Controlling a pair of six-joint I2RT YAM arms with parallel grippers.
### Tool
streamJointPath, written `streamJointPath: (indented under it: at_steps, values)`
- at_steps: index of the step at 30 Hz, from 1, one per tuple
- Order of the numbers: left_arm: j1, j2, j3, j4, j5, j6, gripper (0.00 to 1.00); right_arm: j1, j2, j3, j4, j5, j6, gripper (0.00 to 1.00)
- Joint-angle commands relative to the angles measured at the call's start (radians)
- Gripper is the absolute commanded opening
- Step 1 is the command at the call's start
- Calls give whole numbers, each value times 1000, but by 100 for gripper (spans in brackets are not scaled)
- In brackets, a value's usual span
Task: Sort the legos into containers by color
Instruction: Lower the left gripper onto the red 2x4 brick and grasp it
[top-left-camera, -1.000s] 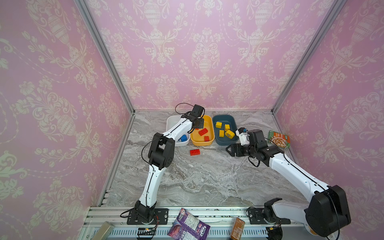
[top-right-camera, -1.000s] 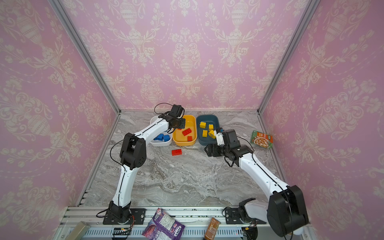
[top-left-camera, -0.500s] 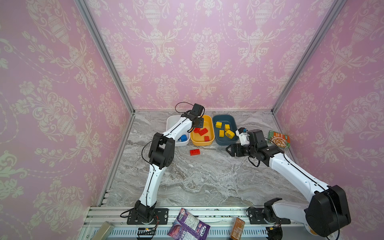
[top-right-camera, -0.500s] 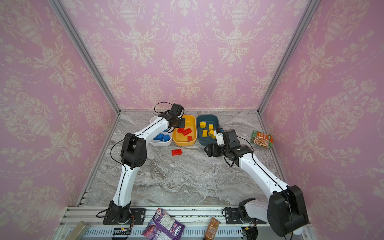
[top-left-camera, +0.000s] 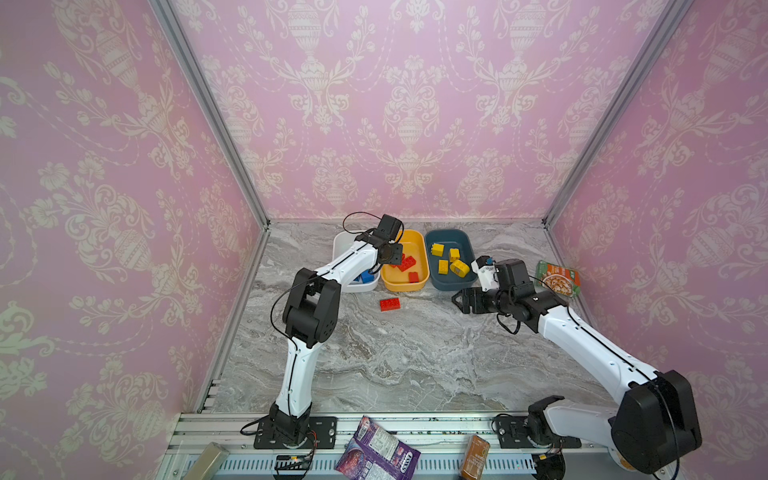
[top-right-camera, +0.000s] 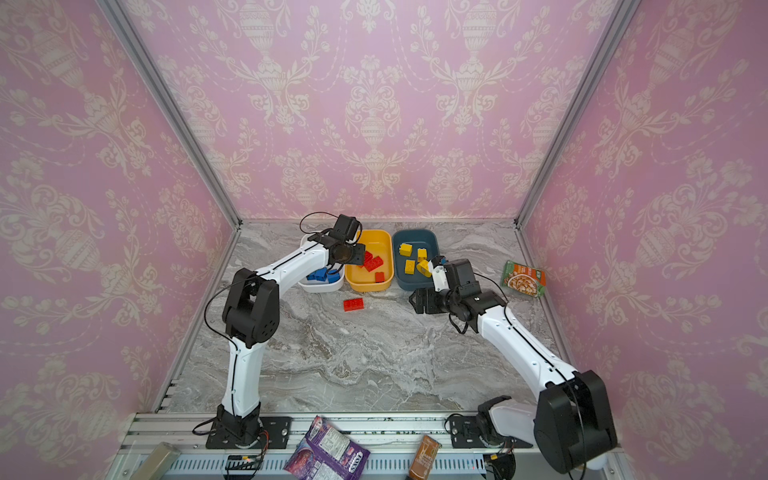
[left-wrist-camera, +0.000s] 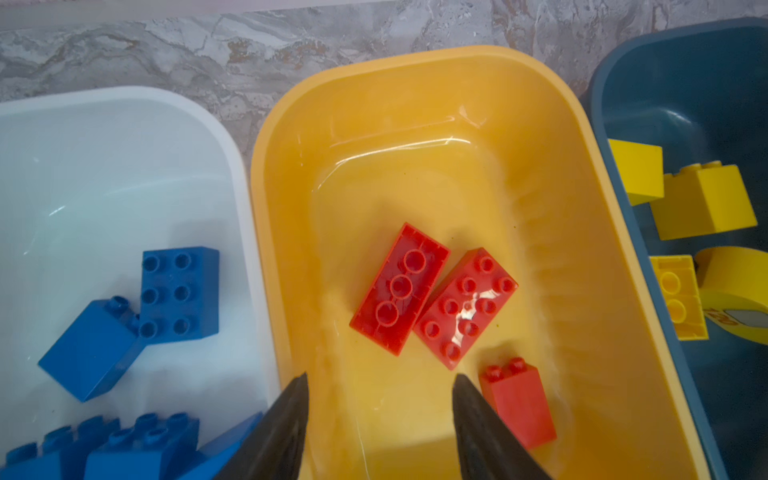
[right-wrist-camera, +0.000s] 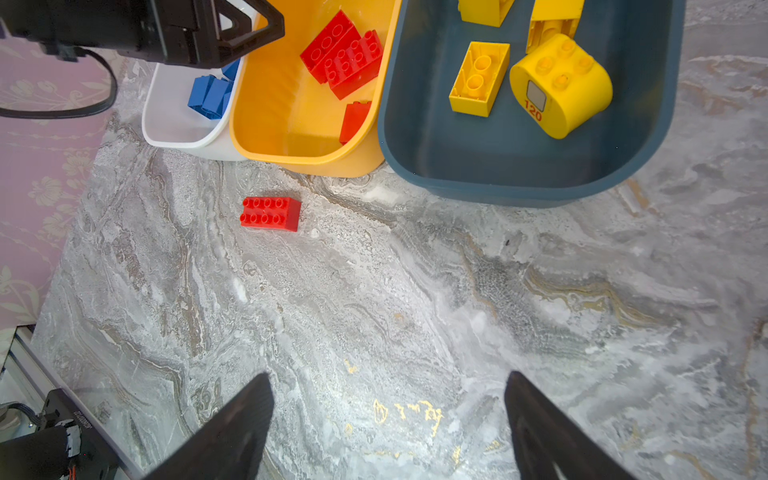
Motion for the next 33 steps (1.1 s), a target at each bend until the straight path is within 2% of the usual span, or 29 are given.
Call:
streamJointPath:
  at_steps: [1,5,12,18,25,33]
  values:
    - [-19,-121,-92,59,21,-56,59,-5,-14,13,-10,-1,17,88]
    - [-38,-223,-210,84,3,-95,62,-5,-13,12,-8,-3,18,88]
    - [-68,-364,-398,97,-8,-159,75,-4,-9,6,1,-5,21,88]
    - [-103,-424,-475,76,-21,-204,84,-6,3,4,11,-11,21,88]
    - [-140,-402,-505,54,-35,-257,91,-6,7,2,18,-16,23,88]
    - [-165,-315,-496,27,-46,-331,93,-5,-10,-9,12,-2,20,89]
